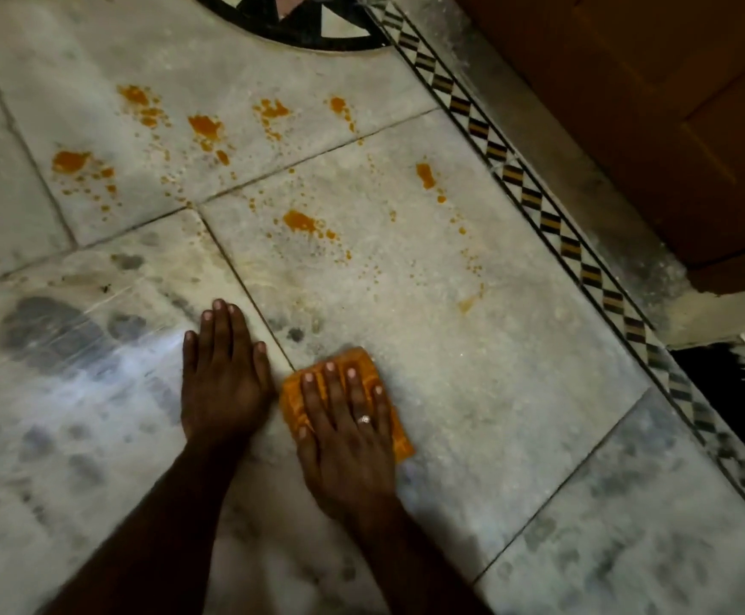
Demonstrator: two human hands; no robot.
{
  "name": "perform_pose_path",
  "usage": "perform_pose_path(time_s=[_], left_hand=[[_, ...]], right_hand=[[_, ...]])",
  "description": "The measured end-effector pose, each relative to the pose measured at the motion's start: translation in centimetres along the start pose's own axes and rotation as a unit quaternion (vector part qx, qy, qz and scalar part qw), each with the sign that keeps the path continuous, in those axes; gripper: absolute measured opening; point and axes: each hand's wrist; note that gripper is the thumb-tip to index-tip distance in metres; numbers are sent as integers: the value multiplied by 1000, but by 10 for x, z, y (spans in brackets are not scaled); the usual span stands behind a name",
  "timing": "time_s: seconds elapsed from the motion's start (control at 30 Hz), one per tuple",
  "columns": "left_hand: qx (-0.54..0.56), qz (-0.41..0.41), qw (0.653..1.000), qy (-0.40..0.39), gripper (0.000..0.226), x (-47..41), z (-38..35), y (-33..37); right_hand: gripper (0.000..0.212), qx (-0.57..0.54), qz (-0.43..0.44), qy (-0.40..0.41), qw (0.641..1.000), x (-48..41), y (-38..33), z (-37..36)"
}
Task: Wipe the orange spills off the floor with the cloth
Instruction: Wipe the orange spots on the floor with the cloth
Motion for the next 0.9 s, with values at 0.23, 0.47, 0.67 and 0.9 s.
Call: perform_pose_path(time_s=[0.23, 0.47, 0.67, 0.9], left_hand=[[4, 1, 1000, -10, 64, 0, 2, 0], [-11, 4, 1000, 2, 64, -1, 1, 3], [-18, -2, 1000, 20, 62, 0, 0, 4], [-1, 8, 1000, 23, 61, -1, 1, 5]], right_hand=[[58, 25, -66, 96, 993, 54, 71, 13], [61, 25, -67, 71, 995, 48, 79, 14], [64, 21, -59, 42, 997, 19, 75, 17], [65, 30, -61, 10, 998, -36, 61, 11]])
Point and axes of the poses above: each hand's wrist, its own x-axis away from the middle knuckle, its own z-axis out of the back of the hand, y = z × x, and after that the axes turned 12 degrees about -x, right-handed
